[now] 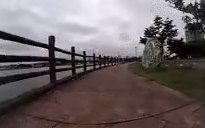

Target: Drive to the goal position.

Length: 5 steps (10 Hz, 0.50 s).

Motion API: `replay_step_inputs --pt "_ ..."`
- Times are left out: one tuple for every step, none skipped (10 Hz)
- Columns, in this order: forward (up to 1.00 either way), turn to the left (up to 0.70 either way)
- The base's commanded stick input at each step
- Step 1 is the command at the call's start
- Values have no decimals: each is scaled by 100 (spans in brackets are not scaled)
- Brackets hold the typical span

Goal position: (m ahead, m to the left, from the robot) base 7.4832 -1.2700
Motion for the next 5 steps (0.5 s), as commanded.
replay_step_inputs --pt "70 0" --pt "70 0" --pt "70 0" --pt "70 0" --pt "70 0"
